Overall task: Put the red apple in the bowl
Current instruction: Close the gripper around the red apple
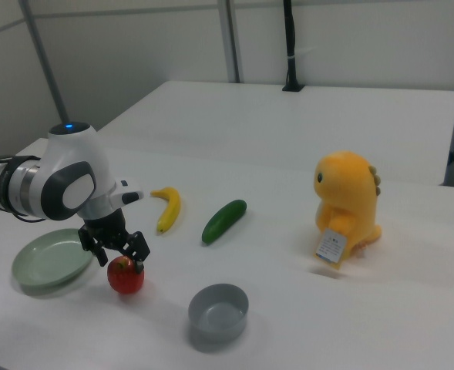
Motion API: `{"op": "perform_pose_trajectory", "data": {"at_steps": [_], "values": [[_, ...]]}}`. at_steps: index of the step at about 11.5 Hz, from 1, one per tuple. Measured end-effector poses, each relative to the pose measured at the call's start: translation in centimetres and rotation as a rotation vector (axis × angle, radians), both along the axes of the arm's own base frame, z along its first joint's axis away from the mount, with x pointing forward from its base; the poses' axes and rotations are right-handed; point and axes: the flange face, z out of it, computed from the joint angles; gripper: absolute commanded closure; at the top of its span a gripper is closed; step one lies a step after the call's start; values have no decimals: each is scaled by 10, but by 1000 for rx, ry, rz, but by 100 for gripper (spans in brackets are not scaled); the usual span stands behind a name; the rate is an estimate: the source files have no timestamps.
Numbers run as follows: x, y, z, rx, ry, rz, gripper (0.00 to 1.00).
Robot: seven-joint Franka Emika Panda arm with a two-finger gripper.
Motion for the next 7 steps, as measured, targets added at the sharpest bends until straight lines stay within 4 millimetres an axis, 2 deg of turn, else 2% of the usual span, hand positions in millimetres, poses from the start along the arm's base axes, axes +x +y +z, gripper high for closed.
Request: {"op": "perform_pose_trajectory", "data": {"at_steps": [1, 2, 3, 7], "values": [[0, 3, -4, 0, 7, 6, 43], [-1, 5, -6, 0, 11, 11, 65], [-1, 7, -6, -1, 12, 14, 75], [0, 8, -4, -1, 8, 17, 80]]}}
